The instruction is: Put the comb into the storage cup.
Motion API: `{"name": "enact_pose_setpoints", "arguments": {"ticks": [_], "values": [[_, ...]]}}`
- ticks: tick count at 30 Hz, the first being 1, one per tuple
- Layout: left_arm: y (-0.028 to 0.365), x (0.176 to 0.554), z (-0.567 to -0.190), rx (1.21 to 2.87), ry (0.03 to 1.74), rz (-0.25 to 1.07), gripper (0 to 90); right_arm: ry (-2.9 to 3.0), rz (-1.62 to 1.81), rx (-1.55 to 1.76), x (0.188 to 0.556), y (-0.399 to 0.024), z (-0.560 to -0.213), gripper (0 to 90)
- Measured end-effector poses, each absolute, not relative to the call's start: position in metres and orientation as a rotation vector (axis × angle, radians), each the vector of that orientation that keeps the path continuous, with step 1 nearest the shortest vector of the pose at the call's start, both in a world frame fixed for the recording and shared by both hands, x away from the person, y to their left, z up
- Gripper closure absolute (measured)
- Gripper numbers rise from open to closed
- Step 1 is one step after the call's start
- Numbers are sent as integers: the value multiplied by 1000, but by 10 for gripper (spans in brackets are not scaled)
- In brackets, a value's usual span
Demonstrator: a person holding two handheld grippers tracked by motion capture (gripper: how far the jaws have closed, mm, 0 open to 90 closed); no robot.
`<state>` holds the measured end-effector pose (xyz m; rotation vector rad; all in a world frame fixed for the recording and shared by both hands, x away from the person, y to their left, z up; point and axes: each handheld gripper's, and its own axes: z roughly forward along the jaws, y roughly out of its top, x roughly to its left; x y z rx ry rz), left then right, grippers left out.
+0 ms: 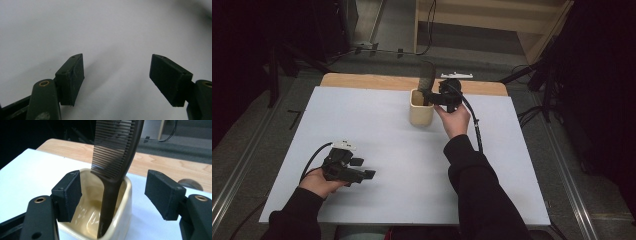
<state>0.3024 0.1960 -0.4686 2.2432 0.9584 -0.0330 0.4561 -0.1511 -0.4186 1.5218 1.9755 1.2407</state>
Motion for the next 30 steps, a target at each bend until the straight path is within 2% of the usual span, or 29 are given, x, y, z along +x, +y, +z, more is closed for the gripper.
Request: {"name": "enact_pose_setpoints", "arguments": {"ticks": [30], "values": [[199,306,-468,2234,971,-29,286,2112,1350,1477,417,-186,-417,259]]}}
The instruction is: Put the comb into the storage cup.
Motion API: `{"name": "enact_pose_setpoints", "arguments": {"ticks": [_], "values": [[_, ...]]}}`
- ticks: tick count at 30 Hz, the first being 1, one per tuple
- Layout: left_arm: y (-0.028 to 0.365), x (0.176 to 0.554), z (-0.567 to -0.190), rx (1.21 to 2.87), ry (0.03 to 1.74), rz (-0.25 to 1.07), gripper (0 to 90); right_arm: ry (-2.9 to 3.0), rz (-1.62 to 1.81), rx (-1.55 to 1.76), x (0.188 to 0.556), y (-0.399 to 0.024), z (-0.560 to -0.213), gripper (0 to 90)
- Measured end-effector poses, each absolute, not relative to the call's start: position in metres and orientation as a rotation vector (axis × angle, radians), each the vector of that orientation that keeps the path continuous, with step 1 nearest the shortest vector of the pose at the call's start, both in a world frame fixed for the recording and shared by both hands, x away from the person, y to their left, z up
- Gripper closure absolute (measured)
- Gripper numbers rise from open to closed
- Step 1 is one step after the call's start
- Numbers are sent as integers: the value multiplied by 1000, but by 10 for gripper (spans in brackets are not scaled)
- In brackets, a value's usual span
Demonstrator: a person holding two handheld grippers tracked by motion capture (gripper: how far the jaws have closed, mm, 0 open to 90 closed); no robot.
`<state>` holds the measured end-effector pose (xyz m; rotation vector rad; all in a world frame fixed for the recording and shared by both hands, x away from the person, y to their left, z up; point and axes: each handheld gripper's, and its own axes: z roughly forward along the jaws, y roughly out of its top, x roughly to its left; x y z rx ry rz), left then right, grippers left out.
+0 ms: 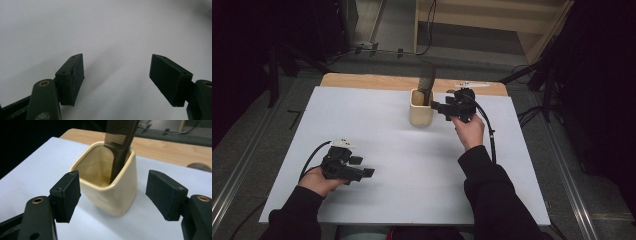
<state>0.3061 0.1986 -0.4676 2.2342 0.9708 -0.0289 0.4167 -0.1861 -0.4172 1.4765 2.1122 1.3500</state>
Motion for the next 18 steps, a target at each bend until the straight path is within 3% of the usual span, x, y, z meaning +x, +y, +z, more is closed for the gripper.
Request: {"name": "enact_pose_setpoints", "arguments": {"ticks": [18], "values": [[198,309,-468,2234,969,-29,286,2233,1377,1396,389,-183,-425,257]]}}
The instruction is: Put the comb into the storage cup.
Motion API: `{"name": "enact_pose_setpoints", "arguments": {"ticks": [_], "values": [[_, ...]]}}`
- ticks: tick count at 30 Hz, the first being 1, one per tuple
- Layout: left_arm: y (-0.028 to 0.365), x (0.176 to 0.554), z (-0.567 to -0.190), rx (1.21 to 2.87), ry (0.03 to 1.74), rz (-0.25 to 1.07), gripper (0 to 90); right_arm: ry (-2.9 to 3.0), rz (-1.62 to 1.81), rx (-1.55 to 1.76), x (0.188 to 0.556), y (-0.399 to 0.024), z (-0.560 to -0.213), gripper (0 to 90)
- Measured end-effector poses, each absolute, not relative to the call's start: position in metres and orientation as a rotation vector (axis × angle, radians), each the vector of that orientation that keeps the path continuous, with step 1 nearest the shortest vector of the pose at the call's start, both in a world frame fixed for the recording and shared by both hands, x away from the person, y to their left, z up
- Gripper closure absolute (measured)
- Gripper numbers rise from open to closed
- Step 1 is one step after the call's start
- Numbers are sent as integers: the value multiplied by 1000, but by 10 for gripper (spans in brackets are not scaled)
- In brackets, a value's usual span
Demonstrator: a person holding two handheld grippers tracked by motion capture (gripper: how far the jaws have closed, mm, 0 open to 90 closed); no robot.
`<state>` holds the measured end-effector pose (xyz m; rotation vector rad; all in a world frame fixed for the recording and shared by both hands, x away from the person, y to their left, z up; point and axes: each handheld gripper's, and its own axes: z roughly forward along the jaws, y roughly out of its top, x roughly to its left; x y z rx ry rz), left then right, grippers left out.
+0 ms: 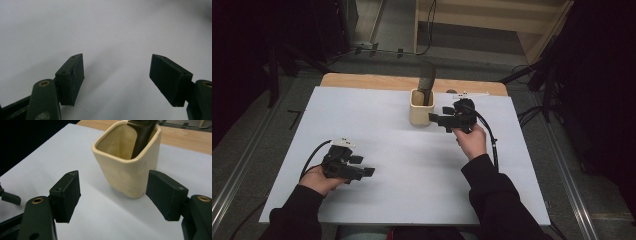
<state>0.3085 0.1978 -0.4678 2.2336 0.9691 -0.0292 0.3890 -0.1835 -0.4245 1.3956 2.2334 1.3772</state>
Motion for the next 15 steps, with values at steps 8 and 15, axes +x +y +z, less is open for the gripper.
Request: {"name": "enact_pose_setpoints", "arguments": {"ticks": [8,15], "values": [[198,309,-468,2238,968,-30,286,2275,1400,1371,377,-186,-426,256],[198,309,-467,2233,966,-29,286,2287,1387,1344,364,-191,-425,256]]}}
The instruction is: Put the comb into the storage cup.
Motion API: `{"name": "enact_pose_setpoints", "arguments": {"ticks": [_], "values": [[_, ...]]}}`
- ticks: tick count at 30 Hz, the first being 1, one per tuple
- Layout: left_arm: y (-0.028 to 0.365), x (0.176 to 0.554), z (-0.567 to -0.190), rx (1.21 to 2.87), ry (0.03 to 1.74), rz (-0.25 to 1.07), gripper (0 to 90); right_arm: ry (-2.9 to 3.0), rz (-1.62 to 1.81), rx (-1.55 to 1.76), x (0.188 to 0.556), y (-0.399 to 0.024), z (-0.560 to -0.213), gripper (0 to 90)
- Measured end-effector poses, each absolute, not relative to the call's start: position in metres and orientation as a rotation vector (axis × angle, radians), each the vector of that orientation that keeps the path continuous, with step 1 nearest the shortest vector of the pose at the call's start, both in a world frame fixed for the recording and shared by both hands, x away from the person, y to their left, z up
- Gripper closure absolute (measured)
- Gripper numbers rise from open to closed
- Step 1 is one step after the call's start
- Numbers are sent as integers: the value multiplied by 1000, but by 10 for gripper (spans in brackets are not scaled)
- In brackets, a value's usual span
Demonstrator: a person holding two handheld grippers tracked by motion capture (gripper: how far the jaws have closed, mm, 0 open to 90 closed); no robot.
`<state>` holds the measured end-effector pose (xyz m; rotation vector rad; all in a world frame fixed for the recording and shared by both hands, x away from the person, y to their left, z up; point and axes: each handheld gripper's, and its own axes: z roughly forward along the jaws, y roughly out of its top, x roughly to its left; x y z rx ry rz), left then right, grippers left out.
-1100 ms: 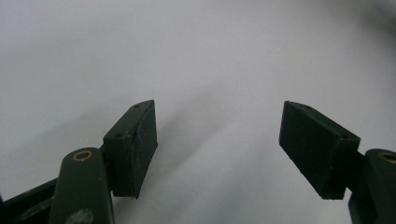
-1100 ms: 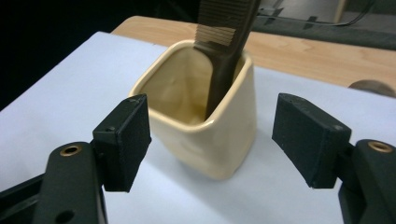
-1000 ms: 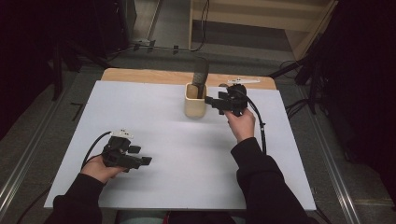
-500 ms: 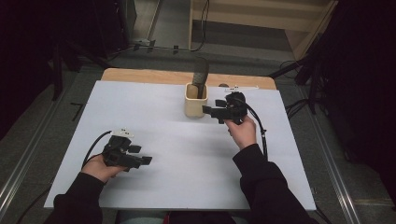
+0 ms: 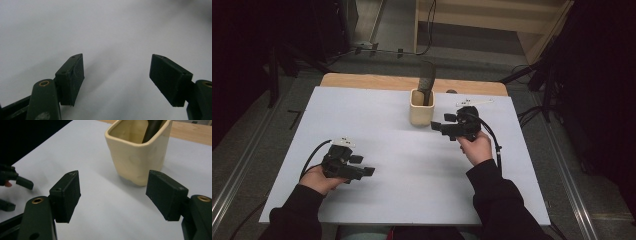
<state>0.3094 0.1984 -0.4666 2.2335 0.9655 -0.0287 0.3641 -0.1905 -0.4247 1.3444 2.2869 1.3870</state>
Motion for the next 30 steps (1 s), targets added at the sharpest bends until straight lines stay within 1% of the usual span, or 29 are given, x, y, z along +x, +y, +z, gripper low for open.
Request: {"name": "enact_pose_setpoints", "arguments": {"ticks": [16,30], "values": [[198,311,-466,2233,962,-28,286,2358,1330,1274,344,-189,-435,240],[197,311,-465,2234,955,-29,285,2410,1295,1242,328,-197,-441,234]]}}
